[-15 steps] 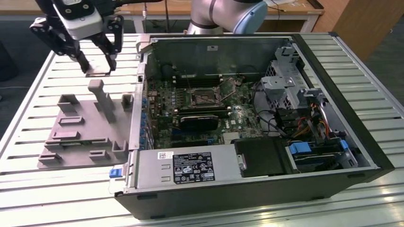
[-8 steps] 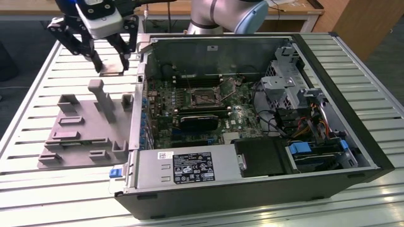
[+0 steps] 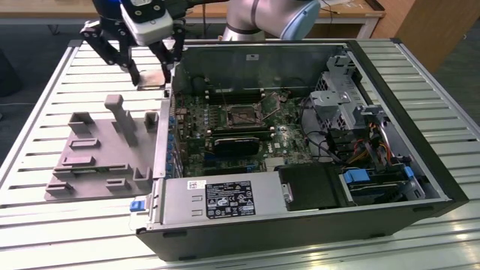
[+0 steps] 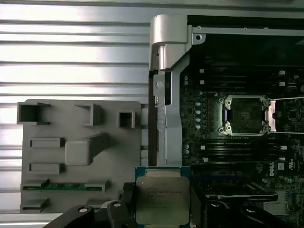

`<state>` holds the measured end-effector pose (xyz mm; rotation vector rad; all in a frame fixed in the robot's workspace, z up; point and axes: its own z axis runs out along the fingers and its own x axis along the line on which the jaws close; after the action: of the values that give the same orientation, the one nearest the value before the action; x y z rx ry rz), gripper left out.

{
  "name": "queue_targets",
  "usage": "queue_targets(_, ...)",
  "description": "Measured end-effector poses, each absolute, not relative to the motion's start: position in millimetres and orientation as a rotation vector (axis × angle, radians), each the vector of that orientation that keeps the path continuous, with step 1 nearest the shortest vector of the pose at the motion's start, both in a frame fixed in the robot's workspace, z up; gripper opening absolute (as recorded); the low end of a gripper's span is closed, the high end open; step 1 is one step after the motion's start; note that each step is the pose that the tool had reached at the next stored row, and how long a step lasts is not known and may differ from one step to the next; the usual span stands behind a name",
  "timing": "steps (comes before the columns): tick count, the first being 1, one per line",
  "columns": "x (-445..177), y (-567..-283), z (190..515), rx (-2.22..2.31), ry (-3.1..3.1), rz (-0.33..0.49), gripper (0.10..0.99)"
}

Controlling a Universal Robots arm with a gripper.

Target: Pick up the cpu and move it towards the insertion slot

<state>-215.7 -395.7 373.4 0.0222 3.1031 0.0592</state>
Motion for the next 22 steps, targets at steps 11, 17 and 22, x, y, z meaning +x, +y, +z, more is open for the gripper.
queue_targets(11, -169.2, -395.7, 373.4, 0.022, 3.103, 0.059, 0.541)
queue_targets(17, -141.7, -395.7, 373.3, 0.022, 3.103, 0.059, 0.541)
queue_targets(22, -119.0, -395.7, 373.3, 0.022, 3.103, 0.059, 0.541)
